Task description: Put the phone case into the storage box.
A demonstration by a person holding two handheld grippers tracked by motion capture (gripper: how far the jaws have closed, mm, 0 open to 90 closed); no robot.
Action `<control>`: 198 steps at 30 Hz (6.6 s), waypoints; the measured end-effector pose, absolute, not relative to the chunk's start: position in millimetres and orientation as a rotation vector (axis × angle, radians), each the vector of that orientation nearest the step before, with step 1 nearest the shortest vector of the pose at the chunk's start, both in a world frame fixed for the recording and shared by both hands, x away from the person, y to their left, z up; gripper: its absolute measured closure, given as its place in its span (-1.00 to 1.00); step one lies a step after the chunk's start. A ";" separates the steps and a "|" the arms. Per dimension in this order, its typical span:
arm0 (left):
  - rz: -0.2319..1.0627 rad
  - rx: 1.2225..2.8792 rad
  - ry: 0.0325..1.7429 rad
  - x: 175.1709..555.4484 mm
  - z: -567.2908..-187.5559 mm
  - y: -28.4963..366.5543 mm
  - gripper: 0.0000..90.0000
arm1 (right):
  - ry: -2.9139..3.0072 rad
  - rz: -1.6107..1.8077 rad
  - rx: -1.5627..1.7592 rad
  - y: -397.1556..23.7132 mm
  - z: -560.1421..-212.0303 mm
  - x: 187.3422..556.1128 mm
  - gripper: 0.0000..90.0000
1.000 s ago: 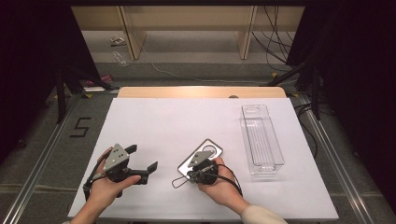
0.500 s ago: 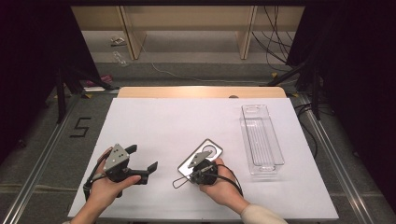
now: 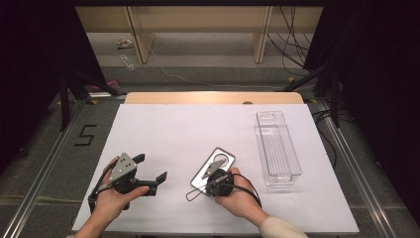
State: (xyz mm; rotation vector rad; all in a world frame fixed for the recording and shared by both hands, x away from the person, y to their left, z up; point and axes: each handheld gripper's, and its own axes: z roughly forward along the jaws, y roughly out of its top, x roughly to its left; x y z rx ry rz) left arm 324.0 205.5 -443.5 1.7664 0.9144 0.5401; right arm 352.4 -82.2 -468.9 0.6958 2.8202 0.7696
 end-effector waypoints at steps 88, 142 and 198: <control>0.541 1.769 0.912 323.8 -443.6 205.8 -0.96 | 2.739 0.680 0.468 -111.2 -447.6 356.8 0.06; 0.539 1.772 0.907 324.0 -444.1 204.1 -0.95 | 2.812 0.255 0.086 -71.7 -458.8 343.3 0.04; 0.543 1.774 0.902 323.9 -444.0 204.0 -0.93 | 2.895 0.216 0.092 -67.4 -459.2 338.0 0.93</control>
